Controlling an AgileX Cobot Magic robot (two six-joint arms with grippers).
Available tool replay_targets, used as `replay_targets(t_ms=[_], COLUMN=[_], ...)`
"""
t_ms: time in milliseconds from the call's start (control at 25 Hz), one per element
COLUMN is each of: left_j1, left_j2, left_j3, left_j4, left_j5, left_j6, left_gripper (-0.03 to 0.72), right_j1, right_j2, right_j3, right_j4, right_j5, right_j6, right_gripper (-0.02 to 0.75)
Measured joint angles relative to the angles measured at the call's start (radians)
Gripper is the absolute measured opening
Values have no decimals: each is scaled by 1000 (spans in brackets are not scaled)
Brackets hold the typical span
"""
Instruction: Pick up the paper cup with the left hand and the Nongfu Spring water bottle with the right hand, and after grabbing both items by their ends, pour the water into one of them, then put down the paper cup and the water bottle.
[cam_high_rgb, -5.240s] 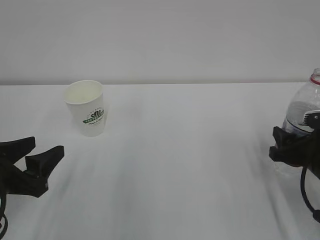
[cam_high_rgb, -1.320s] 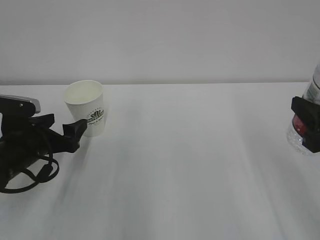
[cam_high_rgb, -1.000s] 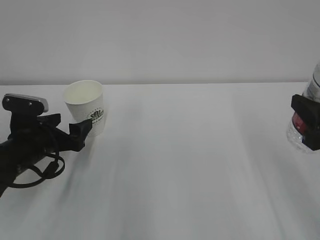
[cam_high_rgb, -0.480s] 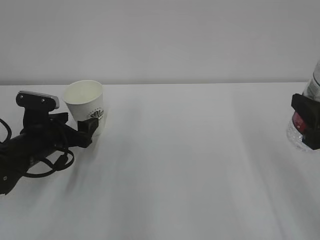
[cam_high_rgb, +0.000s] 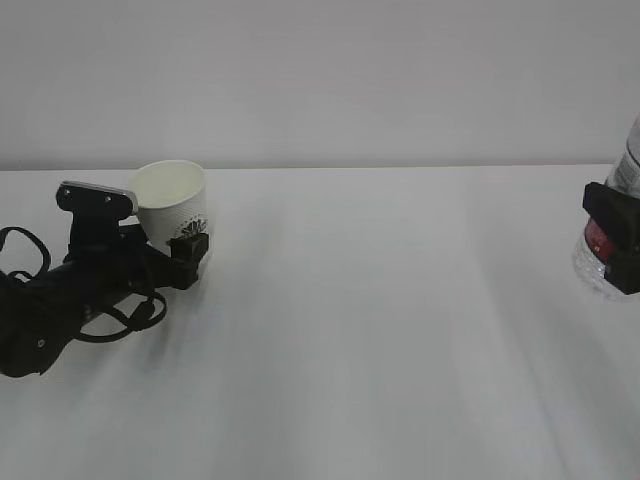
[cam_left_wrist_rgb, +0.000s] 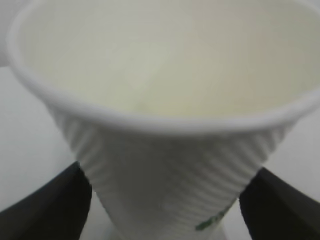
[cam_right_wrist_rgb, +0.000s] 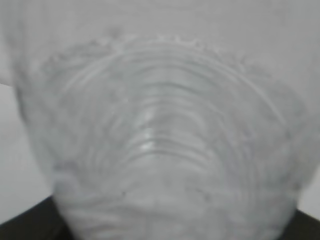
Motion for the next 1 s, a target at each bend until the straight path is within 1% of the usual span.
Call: replay_targets(t_ms=[360, 480, 560, 760, 1000], left_j1=[0, 0, 0, 0, 0], left_j2=[26, 34, 34, 34, 30], left_j3=[-74, -78, -78, -78, -59], left_j4=[0, 0, 0, 0, 2], left_j5=[25, 27, 27, 12, -2], left_j6=[0, 0, 0, -1, -1], left_gripper=[660, 649, 627, 533, 516], right_j1=[0, 0, 0, 0, 0], right_j2=[0, 0, 0, 0, 0], right_j3=[0, 0, 0, -4, -10], right_j4=[0, 0, 0, 0, 0], right_j5=[0, 0, 0, 23, 36], right_j6=[0, 0, 0, 0, 0], right_gripper=[460, 460, 460, 460, 460])
